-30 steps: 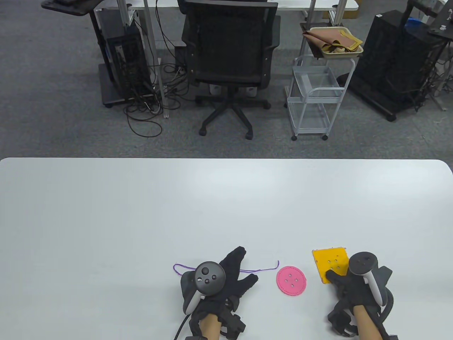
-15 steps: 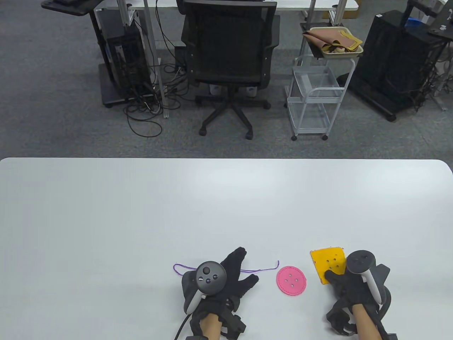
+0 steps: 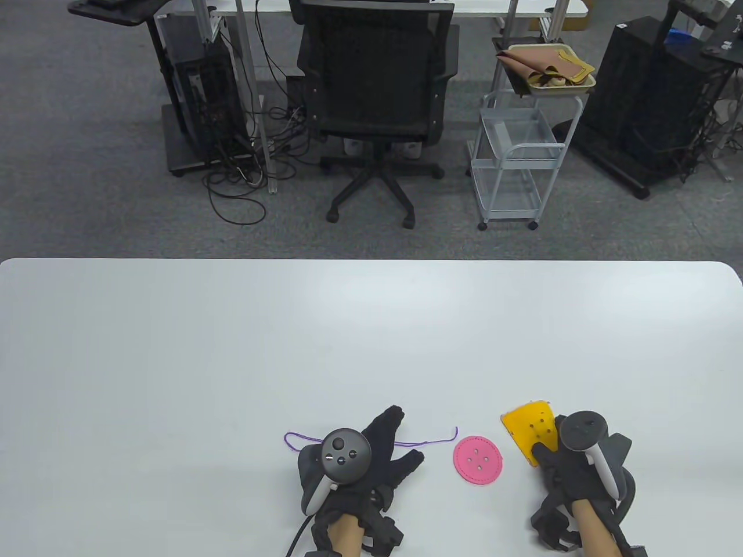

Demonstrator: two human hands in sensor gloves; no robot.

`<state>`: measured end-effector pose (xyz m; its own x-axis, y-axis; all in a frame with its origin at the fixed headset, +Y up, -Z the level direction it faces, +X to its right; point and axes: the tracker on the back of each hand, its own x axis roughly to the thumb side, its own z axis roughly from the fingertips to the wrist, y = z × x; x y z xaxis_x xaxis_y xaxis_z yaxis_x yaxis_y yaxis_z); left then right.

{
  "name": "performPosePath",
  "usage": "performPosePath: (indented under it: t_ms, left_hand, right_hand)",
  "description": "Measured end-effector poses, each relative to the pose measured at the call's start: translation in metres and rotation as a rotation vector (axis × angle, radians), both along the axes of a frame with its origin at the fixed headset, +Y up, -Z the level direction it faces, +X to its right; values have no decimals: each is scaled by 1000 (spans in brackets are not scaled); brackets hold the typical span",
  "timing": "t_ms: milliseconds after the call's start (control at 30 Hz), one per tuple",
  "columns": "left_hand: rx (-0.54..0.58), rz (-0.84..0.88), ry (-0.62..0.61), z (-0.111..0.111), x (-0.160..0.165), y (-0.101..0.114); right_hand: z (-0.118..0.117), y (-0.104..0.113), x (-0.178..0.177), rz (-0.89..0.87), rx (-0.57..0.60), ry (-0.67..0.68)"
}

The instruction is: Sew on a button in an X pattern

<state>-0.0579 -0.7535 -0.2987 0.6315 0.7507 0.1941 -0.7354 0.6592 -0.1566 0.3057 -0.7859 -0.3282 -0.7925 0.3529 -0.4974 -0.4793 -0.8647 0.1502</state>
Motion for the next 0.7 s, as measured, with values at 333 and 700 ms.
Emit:
performPosePath:
  t_ms: [333,700]
  left_hand:
    - [0,-2,-5,0,1,0]
    - [8,1,-3,0,0,0]
  right_hand:
    - [-2,1,-5,17,5,22]
    - [-2,5,9,-17,33,-60]
